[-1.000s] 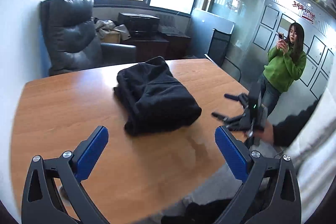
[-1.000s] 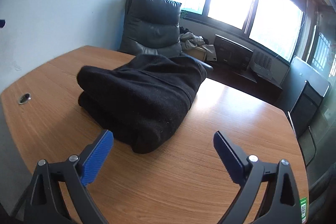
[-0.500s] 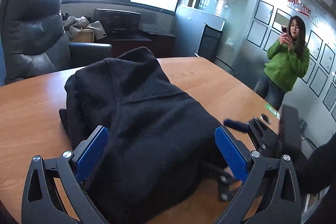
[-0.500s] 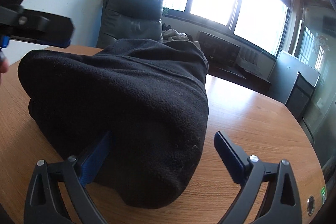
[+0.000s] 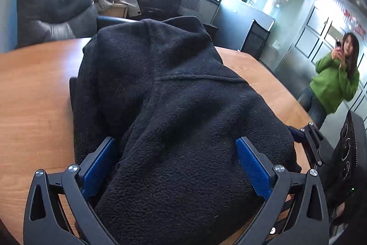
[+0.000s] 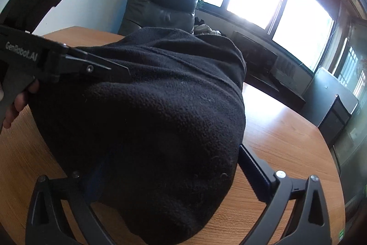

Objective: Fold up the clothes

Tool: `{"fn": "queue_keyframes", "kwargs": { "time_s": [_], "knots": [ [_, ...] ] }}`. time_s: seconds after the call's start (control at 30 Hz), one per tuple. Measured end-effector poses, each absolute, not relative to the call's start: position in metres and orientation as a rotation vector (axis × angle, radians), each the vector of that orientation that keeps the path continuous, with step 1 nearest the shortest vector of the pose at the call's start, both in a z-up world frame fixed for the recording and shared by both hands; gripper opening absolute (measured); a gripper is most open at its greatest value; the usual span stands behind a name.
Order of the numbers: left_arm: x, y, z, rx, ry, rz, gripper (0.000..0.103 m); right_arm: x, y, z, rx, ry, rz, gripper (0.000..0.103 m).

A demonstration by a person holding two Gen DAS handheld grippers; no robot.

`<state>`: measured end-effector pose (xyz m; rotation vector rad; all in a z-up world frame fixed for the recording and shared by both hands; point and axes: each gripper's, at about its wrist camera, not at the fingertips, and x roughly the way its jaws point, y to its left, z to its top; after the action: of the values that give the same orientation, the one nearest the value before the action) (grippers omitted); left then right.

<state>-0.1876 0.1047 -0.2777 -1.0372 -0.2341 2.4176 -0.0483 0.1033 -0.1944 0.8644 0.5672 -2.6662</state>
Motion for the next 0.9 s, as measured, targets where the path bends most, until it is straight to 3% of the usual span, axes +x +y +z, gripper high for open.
{"fn": "queue_keyframes", "kwargs": {
  "time_s": [0.17, 0.4, 0.53, 0.6, 0.73, 0.9],
  "knots": [
    [-0.187, 0.108, -0.278, -1.04, -0.217, 2.412, 0.103, -0.043, 0.113, -0.195, 0.872, 0.592, -2.616, 0.086],
    [-0.196, 0.108, -0.275, -1.113, -0.276, 2.378, 0.103, -0.034, 0.111, -0.201, 0.828, 0.786, -2.57, 0.084],
    [-0.198, 0.108, -0.276, -1.123, -0.277, 2.365, 0.103, -0.064, 0.101, -0.19, 0.841, 0.701, -2.66, 0.086],
    [-0.197, 0.107, -0.277, -1.122, -0.286, 2.356, 0.103, -0.072, 0.106, -0.185, 0.865, 0.647, -2.666, 0.077],
    [-0.191, 0.112, -0.279, -1.117, -0.255, 2.351, 0.103, -0.06, 0.127, -0.185, 0.909, 0.574, -2.651, 0.05],
    [-0.17, 0.123, -0.28, -1.132, -0.252, 2.357, 0.103, -0.054, 0.149, -0.188, 1.021, 0.538, -2.576, 0.047]
  ]
}}
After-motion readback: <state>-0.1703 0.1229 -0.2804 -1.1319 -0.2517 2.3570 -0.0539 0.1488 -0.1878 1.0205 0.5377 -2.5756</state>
